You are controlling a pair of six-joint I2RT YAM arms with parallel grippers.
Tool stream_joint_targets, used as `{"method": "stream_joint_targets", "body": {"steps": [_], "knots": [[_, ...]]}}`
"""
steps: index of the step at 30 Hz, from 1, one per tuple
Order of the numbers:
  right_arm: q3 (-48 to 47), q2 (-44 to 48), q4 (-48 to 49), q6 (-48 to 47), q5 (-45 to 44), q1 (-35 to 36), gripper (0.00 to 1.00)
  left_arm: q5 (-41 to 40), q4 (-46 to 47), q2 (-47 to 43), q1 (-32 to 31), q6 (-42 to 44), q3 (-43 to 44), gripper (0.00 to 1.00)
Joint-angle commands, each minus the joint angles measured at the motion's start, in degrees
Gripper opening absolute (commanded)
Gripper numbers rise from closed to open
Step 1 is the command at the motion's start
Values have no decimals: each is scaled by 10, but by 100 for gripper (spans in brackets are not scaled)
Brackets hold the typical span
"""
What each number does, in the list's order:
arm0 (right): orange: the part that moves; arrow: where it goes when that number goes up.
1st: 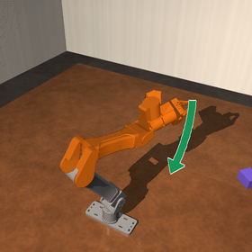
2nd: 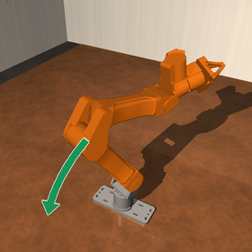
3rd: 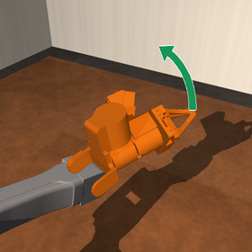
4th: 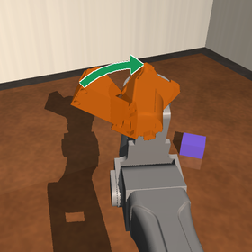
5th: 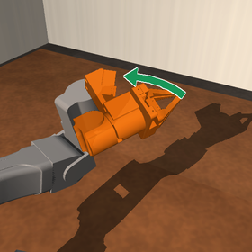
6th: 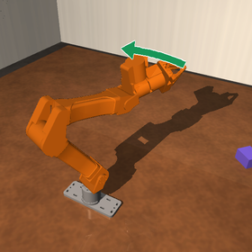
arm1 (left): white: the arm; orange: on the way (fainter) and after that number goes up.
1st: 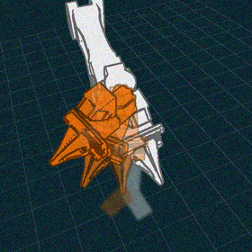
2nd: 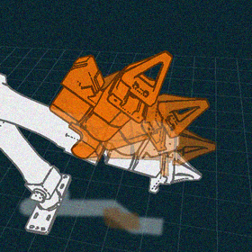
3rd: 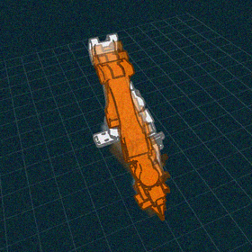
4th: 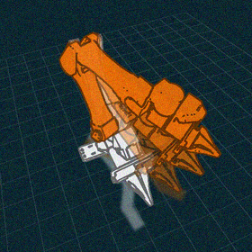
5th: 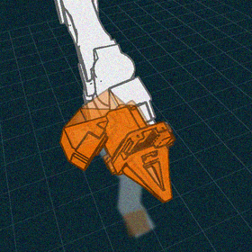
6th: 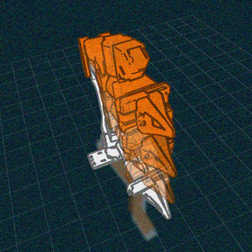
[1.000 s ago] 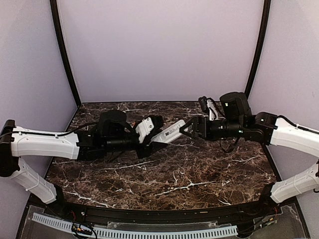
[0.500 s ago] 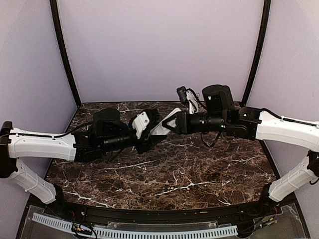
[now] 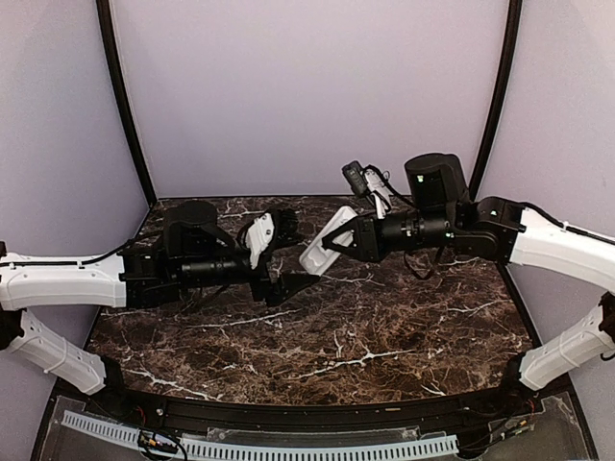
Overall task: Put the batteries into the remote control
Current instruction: Pass from the left arm to the right, then pass from the right arm to the left
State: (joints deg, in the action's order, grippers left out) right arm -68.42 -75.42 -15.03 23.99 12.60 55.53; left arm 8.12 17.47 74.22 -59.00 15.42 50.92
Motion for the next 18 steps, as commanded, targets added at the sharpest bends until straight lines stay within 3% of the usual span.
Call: {"method": "stream_joint_targets", "body": {"steps": [1, 4, 9, 12, 17, 18], "knots": [[-36, 53, -73, -155, 114, -4, 0, 133, -142, -28, 2, -40, 58, 84], [-51, 59, -93, -205, 169, -3, 1, 194, -185, -23, 3, -67, 82, 82], [-93, 34, -131, -258, 179, 3, 1, 211, -211, 2, 3, -89, 134, 76], [-117, 14, -146, -274, 177, 7, 1, 221, -240, 27, 3, -99, 173, 64], [-140, -5, -160, -286, 172, 11, 1, 248, -228, 34, 2, -109, 178, 53], [-140, -5, -157, -286, 172, 11, 1, 248, -227, 36, 2, -110, 178, 46]]}}
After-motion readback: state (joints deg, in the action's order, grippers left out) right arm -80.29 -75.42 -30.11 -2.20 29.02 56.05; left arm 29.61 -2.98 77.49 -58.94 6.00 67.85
